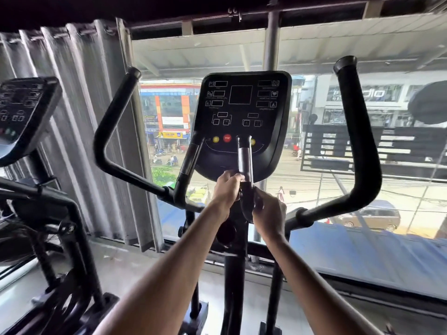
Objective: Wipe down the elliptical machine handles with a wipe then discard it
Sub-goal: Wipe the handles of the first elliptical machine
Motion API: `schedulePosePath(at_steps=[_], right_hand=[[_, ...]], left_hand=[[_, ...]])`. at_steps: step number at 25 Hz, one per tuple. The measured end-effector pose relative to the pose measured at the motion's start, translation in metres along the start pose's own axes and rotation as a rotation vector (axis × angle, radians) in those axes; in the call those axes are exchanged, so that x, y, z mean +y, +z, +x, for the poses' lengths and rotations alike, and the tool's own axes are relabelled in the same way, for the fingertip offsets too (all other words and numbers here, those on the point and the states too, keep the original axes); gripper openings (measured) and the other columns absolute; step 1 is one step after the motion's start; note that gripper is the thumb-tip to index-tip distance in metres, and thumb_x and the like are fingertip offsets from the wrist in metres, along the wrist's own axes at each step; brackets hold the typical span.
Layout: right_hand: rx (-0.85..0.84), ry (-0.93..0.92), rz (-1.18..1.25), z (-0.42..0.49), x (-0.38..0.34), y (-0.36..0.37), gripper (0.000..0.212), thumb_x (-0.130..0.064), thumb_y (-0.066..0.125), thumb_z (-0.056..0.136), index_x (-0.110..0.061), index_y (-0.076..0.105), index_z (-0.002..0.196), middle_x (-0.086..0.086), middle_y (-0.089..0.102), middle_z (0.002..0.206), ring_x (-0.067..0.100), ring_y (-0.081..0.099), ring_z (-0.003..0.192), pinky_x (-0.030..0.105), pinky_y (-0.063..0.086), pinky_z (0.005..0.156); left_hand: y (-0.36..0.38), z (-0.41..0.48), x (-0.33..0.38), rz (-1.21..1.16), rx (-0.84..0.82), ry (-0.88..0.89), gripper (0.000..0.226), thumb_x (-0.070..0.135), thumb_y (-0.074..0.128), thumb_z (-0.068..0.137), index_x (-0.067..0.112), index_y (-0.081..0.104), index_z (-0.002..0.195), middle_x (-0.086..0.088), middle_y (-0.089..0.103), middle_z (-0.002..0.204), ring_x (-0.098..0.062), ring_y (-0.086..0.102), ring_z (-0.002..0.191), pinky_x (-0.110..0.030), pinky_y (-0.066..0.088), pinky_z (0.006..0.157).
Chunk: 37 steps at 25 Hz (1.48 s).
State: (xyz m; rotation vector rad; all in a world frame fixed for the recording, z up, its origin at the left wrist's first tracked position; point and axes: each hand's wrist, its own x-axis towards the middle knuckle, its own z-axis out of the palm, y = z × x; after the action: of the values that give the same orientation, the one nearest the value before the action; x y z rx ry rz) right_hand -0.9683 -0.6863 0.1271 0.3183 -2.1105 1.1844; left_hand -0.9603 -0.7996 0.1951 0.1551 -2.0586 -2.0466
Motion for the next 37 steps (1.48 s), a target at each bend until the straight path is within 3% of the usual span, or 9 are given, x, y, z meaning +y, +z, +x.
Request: schedulePosePath(at_steps=[2,5,9,12,18,22,27,34,37], right_hand=[[-0.015,-0.049,-0.056,-0.014,0.004,-0.009,0.023,-0.016,0.053,0.09,-0.015,0.072,0.076,-0.008,0.059,0.058,0.011,0.051,0.051,0.007,0.034,0.051],[-0.03,-0.071,-0.128,-0.03,0.014,-0.014,0.027,0.009,0.058,0.084,-0.013,0.074,0.08,0.0,0.071,0.07,0.011,0.06,0.06,0.0,0.03,0.053],[-0.107,-0.134,-0.172,-0.032,0.035,-0.008,0.036,0.005,0.053,0.087,-0.017,0.077,0.101,0.001,0.074,0.083,0.016,0.066,0.071,0.022,0.047,0.059],[-0.136,-0.137,-0.232,-0.028,0.06,0.0,0.044,0.011,0.052,0.086,-0.016,0.077,0.111,0.002,0.077,0.097,0.017,0.072,0.083,0.027,0.056,0.071],[-0.205,-0.032,-0.3,-0.028,0.108,0.016,0.049,0.016,0.054,0.085,-0.007,0.068,0.127,0.01,0.074,0.115,0.026,0.074,0.093,0.037,0.061,0.081],[-0.24,0.077,-0.292,-0.023,0.134,0.029,0.051,0.011,0.05,0.089,-0.011,0.065,0.132,0.011,0.076,0.108,0.031,0.073,0.084,0.039,0.06,0.072],[-0.288,0.279,-0.256,-0.008,0.152,0.043,0.043,0.005,0.046,0.095,-0.015,0.069,0.126,0.016,0.076,0.1,0.033,0.072,0.086,0.041,0.059,0.074],[-0.312,0.672,-0.003,-0.002,0.174,0.059,0.02,-0.02,0.058,0.1,-0.015,0.076,0.106,0.012,0.076,0.107,0.03,0.07,0.098,0.045,0.058,0.087],[-0.258,0.666,0.05,-0.01,0.156,0.045,0.02,-0.021,0.062,0.096,-0.011,0.078,0.101,0.013,0.075,0.104,0.03,0.069,0.096,0.037,0.054,0.088]], left_hand=[[0.002,-0.012,-0.008,0.028,-0.001,-0.022,0.019,0.027,0.055,0.097,0.023,0.063,0.113,-0.003,0.071,0.109,-0.022,0.067,0.102,-0.048,0.054,0.099],[0.01,-0.024,-0.027,0.072,0.01,-0.052,0.022,0.031,0.057,0.091,0.026,0.06,0.112,-0.003,0.071,0.103,-0.024,0.069,0.098,-0.051,0.055,0.097],[0.021,-0.031,-0.042,0.182,0.069,-0.037,0.018,0.026,0.059,0.094,0.025,0.059,0.112,0.001,0.068,0.095,-0.018,0.066,0.086,-0.041,0.055,0.087],[0.029,-0.03,-0.05,0.232,0.153,0.011,0.019,0.024,0.059,0.096,0.022,0.061,0.114,0.009,0.064,0.086,-0.011,0.06,0.079,-0.031,0.044,0.072],[0.046,-0.033,-0.075,0.238,0.375,0.115,0.011,0.029,0.062,0.096,0.019,0.066,0.1,0.015,0.064,0.082,-0.003,0.057,0.077,-0.028,0.036,0.075],[0.053,-0.033,-0.084,0.245,0.469,0.161,0.012,0.03,0.065,0.095,0.019,0.069,0.097,0.016,0.066,0.079,-0.001,0.058,0.076,-0.027,0.038,0.069],[0.059,-0.036,-0.089,0.245,0.521,0.21,0.011,0.029,0.065,0.096,0.019,0.07,0.099,0.019,0.066,0.085,0.014,0.058,0.078,-0.002,0.035,0.068],[0.066,-0.038,-0.094,0.257,0.578,0.194,0.017,0.035,0.064,0.097,0.02,0.069,0.103,0.014,0.067,0.087,0.003,0.058,0.082,-0.011,0.039,0.071],[0.064,-0.036,-0.098,0.263,0.578,0.174,0.028,0.043,0.062,0.096,0.02,0.069,0.11,0.004,0.072,0.1,-0.015,0.065,0.095,-0.034,0.05,0.087]])
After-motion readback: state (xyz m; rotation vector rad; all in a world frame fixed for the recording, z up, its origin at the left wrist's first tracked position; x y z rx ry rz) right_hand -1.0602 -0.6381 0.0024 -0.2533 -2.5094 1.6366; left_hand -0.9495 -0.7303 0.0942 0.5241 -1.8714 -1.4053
